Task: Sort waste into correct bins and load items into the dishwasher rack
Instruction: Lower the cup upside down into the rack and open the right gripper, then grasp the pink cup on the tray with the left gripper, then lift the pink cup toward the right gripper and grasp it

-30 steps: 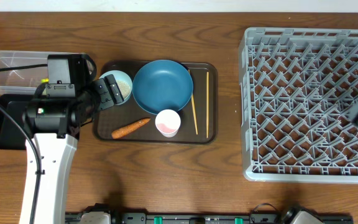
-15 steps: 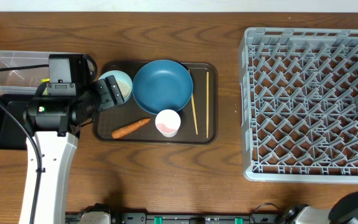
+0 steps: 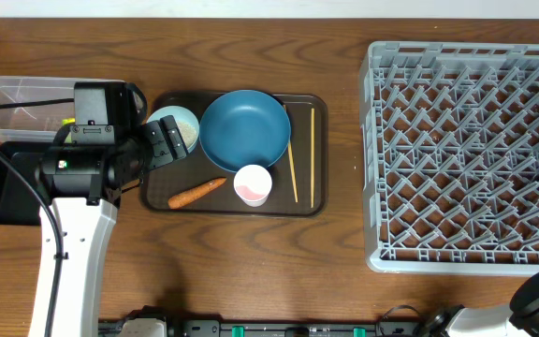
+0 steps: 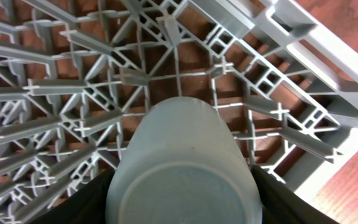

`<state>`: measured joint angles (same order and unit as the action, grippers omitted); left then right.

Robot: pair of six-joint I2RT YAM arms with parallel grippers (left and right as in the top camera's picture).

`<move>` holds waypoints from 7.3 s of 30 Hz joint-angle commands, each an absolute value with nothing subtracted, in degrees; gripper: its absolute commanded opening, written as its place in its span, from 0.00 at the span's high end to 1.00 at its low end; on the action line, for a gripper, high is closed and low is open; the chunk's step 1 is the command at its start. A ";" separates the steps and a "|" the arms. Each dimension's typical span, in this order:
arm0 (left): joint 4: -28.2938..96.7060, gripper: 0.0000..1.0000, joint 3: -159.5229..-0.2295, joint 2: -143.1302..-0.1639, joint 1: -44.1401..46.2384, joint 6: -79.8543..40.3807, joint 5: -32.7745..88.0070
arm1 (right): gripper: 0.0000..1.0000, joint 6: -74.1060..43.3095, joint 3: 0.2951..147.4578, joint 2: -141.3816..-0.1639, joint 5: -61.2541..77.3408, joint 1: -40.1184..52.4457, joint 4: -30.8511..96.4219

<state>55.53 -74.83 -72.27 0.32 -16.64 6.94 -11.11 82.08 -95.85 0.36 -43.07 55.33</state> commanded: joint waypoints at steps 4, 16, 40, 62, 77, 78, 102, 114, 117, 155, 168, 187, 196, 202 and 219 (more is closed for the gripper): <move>55.70 0.11 -75.22 -72.66 0.08 -16.12 7.03 | 0.41 -11.99 81.78 -97.60 5.13 -43.33 54.74; 55.75 0.11 -75.22 -72.66 0.05 -16.12 7.03 | 0.44 -12.84 81.84 -97.41 0.73 -43.44 55.35; 56.10 0.11 -75.22 -72.66 0.08 -16.10 7.03 | 0.44 -13.19 87.50 -96.23 -1.93 -43.55 58.17; 56.60 0.11 -75.22 -72.66 0.08 -16.12 7.03 | 0.43 -13.02 81.82 -96.29 -1.26 -43.42 52.18; 56.80 0.11 -75.22 -72.66 0.08 -16.10 7.03 | 0.42 -13.04 79.18 -96.31 3.16 -43.42 48.12; 56.77 0.11 -75.22 -72.66 0.08 -16.10 7.03 | 0.43 -13.06 79.31 -96.31 3.31 -43.44 48.14; 57.21 0.11 -75.22 -72.66 0.08 -16.12 7.03 | 0.38 -11.75 79.59 -96.33 -1.48 -43.44 49.04; 57.63 0.11 -75.22 -72.66 0.08 -16.10 7.01 | 0.01 -11.97 79.59 -96.33 0.95 -43.44 49.08; 57.60 0.05 -75.22 -72.66 0.05 -16.10 7.01 | 0.01 -9.28 79.59 -96.33 12.67 -43.42 48.97; 59.02 0.17 -71.94 -100.18 17.26 -20.45 10.24 | 0.01 1.39 79.57 -88.40 16.05 -4.47 57.41; 56.80 0.91 -74.32 -101.32 17.58 -20.43 10.31 | 0.01 1.37 79.57 -88.40 15.81 -4.47 57.67; 31.81 0.94 -74.76 -89.62 11.42 -21.06 61.12 | 0.01 8.97 79.57 -88.40 35.07 -4.80 52.64; 6.70 0.94 -74.76 -91.00 14.11 -42.59 67.37 | 0.01 33.95 79.57 -88.40 73.76 -0.89 49.84; 4.40 0.94 -74.76 -91.00 17.58 -44.49 68.64 | 0.01 33.95 79.57 -88.40 73.76 2.22 44.47; 4.12 0.94 -74.76 -91.00 20.34 -46.41 72.88 | 0.03 46.98 79.57 -88.40 83.11 4.14 42.61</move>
